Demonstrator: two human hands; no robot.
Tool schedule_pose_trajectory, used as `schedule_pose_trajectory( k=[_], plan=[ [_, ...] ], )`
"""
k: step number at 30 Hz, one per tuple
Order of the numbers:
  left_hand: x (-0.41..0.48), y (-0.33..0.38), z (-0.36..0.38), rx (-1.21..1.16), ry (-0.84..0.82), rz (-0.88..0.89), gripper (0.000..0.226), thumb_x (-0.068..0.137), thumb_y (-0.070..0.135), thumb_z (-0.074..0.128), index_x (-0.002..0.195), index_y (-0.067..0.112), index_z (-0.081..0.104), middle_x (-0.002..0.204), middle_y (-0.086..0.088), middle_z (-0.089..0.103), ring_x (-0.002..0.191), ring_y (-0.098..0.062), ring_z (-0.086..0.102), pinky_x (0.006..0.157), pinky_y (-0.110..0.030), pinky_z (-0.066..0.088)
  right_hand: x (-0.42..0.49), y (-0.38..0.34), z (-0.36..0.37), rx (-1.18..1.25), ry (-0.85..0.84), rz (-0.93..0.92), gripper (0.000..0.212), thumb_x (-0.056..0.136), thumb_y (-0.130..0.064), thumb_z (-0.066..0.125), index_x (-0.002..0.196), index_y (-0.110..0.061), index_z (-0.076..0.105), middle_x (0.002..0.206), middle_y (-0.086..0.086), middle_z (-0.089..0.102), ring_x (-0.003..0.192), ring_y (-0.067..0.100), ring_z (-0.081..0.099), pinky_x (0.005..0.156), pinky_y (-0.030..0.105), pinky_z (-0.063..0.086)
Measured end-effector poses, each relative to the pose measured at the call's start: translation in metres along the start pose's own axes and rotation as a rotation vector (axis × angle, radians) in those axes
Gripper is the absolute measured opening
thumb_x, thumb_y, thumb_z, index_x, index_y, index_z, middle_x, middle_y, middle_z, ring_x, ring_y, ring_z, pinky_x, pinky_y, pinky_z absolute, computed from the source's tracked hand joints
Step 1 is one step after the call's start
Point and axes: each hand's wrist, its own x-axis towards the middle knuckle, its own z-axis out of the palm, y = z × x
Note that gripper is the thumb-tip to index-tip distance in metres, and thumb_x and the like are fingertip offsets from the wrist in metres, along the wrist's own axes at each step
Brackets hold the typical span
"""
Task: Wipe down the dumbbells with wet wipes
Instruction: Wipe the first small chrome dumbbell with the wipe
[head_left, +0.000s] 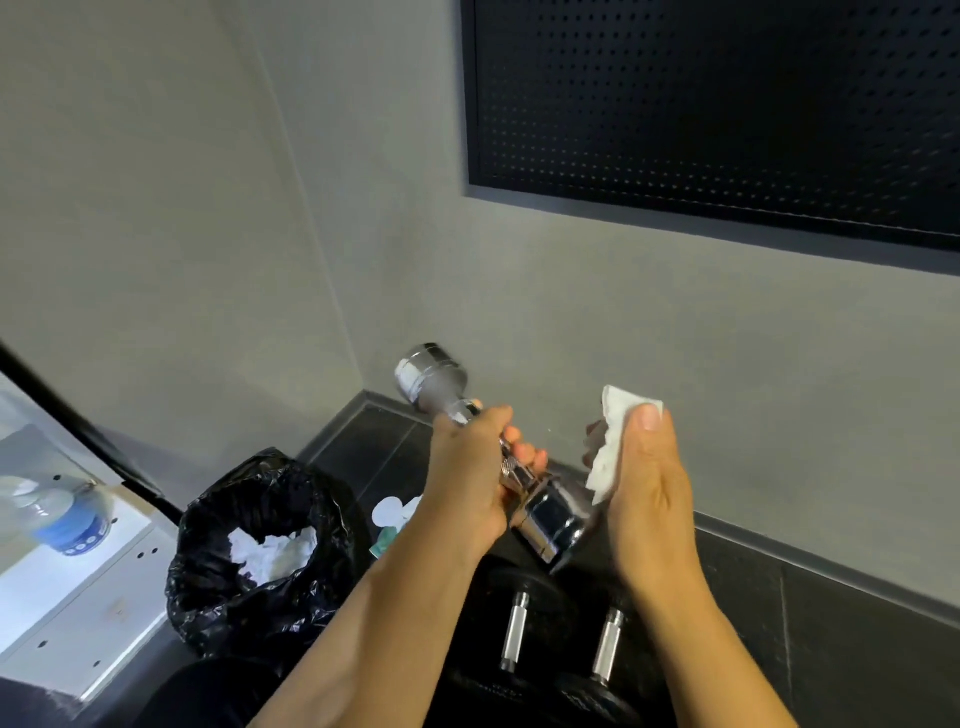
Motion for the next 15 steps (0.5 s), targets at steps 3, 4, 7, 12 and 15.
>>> schedule_pose_trajectory(
  k=[3, 4, 7, 12, 15],
  plan=[
    [-0.002, -0.004, -0.008, 0.278, -0.037, 0.084, 0.020, 0.088, 0.000, 0.052, 0.092, 0.017, 0.043, 0.056, -0.001, 0.043, 0.043, -0.013, 0.042, 0.049, -0.029, 0.046, 0.020, -0.010, 0.008, -0.031, -0.064, -0.064, 0.043, 0.093, -0.059, 0.018, 0.087, -0.030, 0.048, 0.092, 0.002, 0.053, 0.084, 0.019, 0.051, 0.078, 0.037, 0.044],
    [-0.003, -0.005, -0.010, 0.367, -0.042, 0.111, 0.020, 0.087, 0.000, 0.052, 0.092, 0.018, 0.044, 0.058, -0.001, 0.043, 0.044, -0.013, 0.042, 0.049, -0.029, 0.045, 0.026, -0.013, 0.012, -0.036, -0.081, -0.067, 0.041, 0.093, -0.058, 0.017, 0.087, -0.030, 0.047, 0.093, 0.000, 0.051, 0.085, 0.016, 0.050, 0.078, 0.033, 0.042],
    [-0.003, -0.010, -0.012, 0.629, -0.061, 0.195, 0.016, 0.086, 0.003, 0.052, 0.096, 0.014, 0.046, 0.068, -0.007, 0.048, 0.051, -0.012, 0.048, 0.051, -0.026, 0.046, 0.041, -0.021, 0.026, -0.031, -0.088, -0.062, 0.041, 0.092, -0.059, 0.018, 0.097, -0.029, 0.046, 0.101, 0.000, 0.049, 0.085, 0.009, 0.048, 0.079, 0.026, 0.038],
    [-0.005, -0.015, -0.014, 1.018, -0.059, 0.486, 0.019, 0.088, 0.004, 0.056, 0.105, 0.012, 0.057, 0.077, 0.005, 0.060, 0.063, -0.004, 0.058, 0.054, -0.013, 0.048, 0.043, -0.033, 0.051, -0.096, -0.216, 0.105, 0.067, 0.095, -0.054, 0.039, 0.149, -0.021, 0.016, 0.140, -0.002, 0.035, 0.117, 0.014, 0.047, 0.094, 0.031, 0.045],
    [-0.009, -0.014, -0.012, 1.117, -0.096, 0.500, 0.017, 0.093, 0.012, 0.055, 0.109, 0.008, 0.059, 0.079, 0.006, 0.062, 0.069, -0.004, 0.060, 0.056, -0.009, 0.048, 0.042, -0.032, 0.056, 0.024, -0.135, 0.200, 0.061, 0.083, -0.048, 0.064, 0.132, -0.019, 0.042, 0.115, 0.000, 0.059, 0.097, 0.014, 0.061, 0.075, 0.025, 0.053]
  ],
)
